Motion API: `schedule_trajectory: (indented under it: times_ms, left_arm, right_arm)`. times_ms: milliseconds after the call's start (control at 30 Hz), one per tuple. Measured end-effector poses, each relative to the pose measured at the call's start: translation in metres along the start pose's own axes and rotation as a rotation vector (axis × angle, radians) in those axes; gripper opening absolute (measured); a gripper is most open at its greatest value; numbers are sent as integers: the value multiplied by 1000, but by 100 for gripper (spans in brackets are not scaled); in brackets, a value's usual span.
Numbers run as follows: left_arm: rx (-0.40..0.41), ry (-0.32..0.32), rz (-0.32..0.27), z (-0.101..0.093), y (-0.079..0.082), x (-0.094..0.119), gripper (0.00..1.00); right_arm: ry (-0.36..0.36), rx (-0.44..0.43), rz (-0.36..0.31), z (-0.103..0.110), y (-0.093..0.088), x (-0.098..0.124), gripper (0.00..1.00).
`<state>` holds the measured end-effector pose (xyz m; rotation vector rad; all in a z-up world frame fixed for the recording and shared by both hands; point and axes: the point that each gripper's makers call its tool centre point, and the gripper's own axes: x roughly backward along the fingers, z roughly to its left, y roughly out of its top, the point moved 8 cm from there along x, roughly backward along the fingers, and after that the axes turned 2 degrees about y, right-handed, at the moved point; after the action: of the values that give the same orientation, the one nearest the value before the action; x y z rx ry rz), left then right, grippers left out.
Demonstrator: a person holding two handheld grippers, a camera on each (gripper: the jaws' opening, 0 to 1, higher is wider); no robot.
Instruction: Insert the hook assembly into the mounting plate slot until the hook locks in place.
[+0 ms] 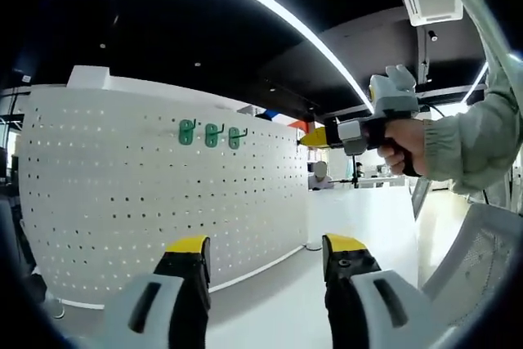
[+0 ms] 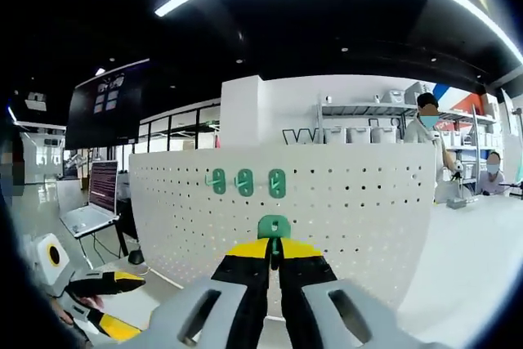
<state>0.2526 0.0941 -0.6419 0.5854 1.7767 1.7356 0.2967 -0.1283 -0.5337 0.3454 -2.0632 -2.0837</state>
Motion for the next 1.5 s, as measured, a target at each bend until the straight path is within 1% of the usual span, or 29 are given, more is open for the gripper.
schedule_trajectory:
  times_ms: [267,633,800,1033,1133,1500]
  left_arm:
    - [0,-9,4,-1,-1,-1,57]
    - [7,-4,-1,1,0,-1,56]
    - [4,-6,-9,1,1,-2,56]
    - [2,-11,-5,0,0,-4,56]
    - [-2,-11,-5,0,0,-4,55]
    - [0,-9,-7,1,0,-4,55]
  right_arm:
    - [-43,5,-20,-14,9,-22,1]
    - [-70,7,-32,-20,14,-50,1]
    - [-91,-16,-36,-27,13,-58,1]
    - [-113,-3,-37,-32,15,-69,1]
    - [-114,-8,-43,-35,16,-73,1]
    - [-129,2,-33,-39,16,-85,1]
